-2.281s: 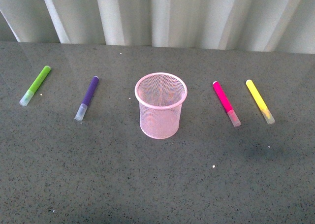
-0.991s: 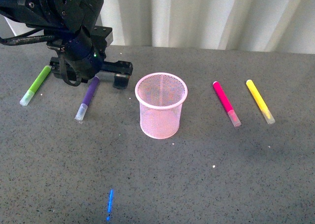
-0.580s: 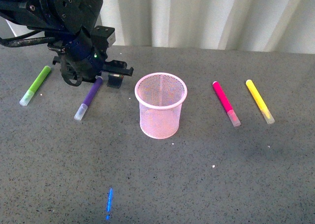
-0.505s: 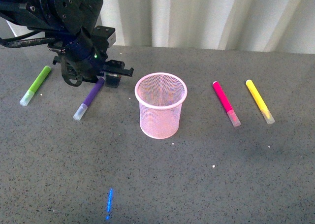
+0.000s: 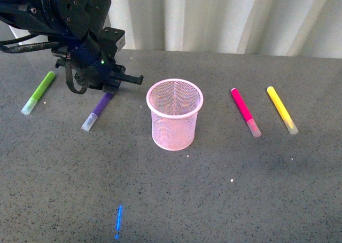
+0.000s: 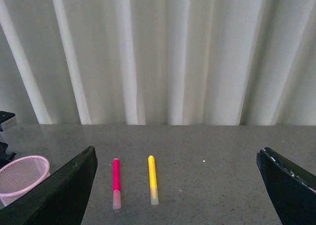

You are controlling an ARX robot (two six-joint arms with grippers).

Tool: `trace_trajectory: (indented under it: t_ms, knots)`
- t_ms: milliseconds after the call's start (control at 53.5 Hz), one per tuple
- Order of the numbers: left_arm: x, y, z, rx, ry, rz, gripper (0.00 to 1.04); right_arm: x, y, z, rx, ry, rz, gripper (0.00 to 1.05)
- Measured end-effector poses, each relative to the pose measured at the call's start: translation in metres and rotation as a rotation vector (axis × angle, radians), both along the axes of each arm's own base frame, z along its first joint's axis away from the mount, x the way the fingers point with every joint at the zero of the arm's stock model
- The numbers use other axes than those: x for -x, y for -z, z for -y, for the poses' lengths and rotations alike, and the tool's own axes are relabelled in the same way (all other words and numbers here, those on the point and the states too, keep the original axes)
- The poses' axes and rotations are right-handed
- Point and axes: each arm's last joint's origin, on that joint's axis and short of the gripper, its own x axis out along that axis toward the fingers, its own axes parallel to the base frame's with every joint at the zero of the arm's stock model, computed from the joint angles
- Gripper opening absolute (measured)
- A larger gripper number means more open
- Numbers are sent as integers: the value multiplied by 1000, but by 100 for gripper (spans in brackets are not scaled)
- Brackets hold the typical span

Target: Insert purple and pink pens into pink cup

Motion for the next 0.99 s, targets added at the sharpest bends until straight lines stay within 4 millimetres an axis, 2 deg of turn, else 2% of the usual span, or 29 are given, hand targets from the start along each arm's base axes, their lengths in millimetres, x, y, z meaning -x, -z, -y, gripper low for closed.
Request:
trace_trajectory:
  t_ms: [150,206,299,374,393,468,561,636,767,991]
  knots:
    - [2,-5,-4,13,-29,42,13,0,0,0,0,0,0,98]
    - [1,-15,-8,37,-55,91,13,0,0,0,0,0,0,98]
    - [-1,-60,-18,113,-110,249,13,0,0,0,0,0,0,98]
    - [6,-118,-25,194,-152,427,13,0,0,0,0,0,0,98]
    - [10,-138,-27,222,-161,493,13,0,0,0,0,0,0,98]
    - [34,-189,-26,321,-184,673,13,0,0,0,0,0,0,98]
    - [72,-220,-13,446,-207,831,13,0,0,0,0,0,0,98]
    - [97,-222,3,537,-213,888,13,0,0,0,0,0,0,98]
    - [125,-204,34,654,-203,916,13,0,0,0,0,0,0,98]
    - [150,-159,86,823,-141,876,13,0,0,0,0,0,0,98]
